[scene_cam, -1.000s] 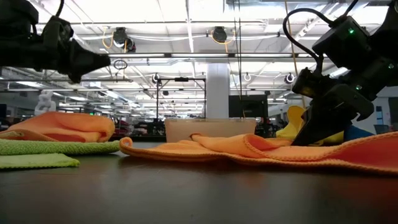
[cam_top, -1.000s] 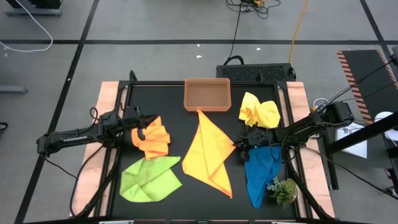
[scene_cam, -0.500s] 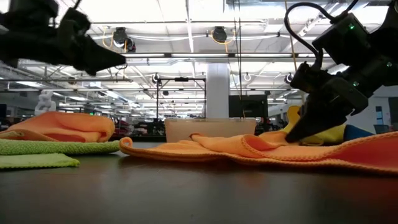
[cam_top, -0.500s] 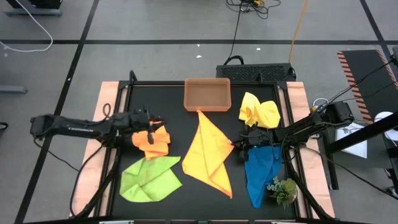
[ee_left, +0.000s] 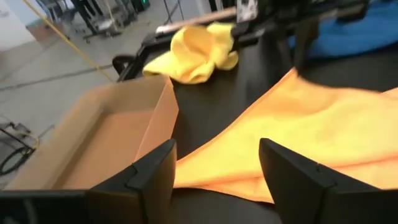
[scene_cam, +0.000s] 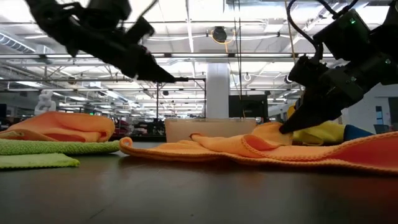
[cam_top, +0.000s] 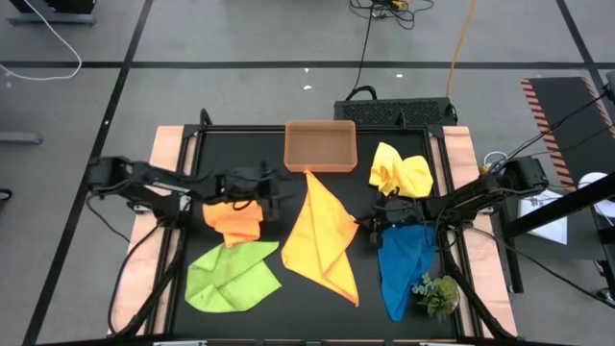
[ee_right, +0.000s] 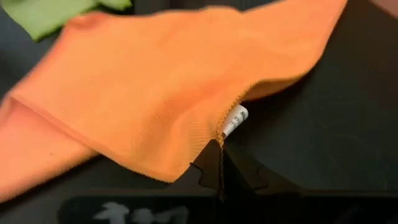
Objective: Fold microfiber towels
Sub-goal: Fold the right orange microfiber towel
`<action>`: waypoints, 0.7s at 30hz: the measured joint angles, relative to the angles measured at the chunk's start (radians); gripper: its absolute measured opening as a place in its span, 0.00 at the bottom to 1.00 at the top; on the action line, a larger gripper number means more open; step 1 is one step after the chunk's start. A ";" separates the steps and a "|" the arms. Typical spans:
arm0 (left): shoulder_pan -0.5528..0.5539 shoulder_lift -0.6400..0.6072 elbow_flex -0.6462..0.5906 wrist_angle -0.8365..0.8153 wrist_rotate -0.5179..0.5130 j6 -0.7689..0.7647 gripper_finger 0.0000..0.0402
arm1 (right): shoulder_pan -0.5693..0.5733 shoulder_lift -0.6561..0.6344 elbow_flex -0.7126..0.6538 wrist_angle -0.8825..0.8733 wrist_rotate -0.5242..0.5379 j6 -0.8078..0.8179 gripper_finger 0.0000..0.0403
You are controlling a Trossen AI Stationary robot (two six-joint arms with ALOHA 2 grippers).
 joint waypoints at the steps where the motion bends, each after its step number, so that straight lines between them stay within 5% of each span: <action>1: 0.008 0.024 0.018 -0.011 0.000 0.004 0.59 | 0.000 -0.011 0.000 0.002 0.000 0.000 0.00; 21: 0.100 0.331 0.224 -0.049 0.070 0.129 0.60 | 0.105 -0.241 0.002 -0.001 -0.003 -0.084 0.00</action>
